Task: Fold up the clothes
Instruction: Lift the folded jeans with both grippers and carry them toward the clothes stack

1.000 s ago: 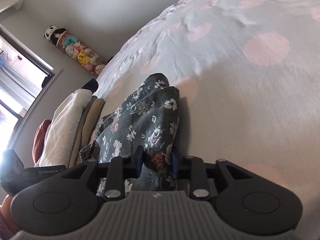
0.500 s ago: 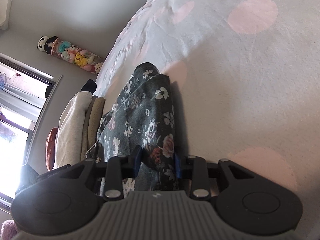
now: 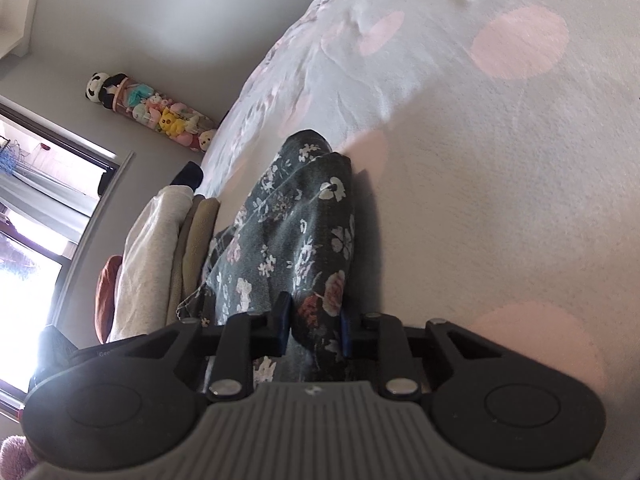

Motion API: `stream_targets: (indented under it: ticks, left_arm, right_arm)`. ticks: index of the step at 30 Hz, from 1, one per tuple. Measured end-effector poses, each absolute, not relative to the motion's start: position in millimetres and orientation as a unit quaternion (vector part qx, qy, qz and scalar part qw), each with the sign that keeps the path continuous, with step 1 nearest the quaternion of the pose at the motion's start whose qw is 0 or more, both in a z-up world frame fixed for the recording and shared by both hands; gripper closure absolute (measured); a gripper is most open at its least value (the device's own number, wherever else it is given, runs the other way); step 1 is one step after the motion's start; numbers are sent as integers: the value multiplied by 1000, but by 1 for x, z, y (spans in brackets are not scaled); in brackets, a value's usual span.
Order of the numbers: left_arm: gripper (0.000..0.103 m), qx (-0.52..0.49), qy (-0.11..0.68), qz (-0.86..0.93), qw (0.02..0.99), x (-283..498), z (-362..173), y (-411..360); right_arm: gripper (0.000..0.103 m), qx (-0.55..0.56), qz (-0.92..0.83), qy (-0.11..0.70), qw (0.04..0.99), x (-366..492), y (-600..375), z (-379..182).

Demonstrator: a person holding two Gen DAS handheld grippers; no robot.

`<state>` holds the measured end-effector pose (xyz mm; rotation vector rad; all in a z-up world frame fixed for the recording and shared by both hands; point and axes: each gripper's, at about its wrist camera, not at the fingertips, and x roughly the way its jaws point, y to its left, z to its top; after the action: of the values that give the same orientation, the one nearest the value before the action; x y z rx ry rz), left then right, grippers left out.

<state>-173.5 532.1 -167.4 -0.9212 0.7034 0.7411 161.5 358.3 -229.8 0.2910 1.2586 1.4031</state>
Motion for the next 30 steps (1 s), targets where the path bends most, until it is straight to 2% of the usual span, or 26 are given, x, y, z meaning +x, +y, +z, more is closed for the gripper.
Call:
stream_targets:
  ticks: [17,30]
  left_arm:
    - [85,-393,239,331,824,-198,-99,514]
    - [85,-319,213,386,839,-294,3,586]
  right_arm:
    - [85,136,647,475,581,143,340,-151]
    - [85,128,719,451,512,55,459,-69]
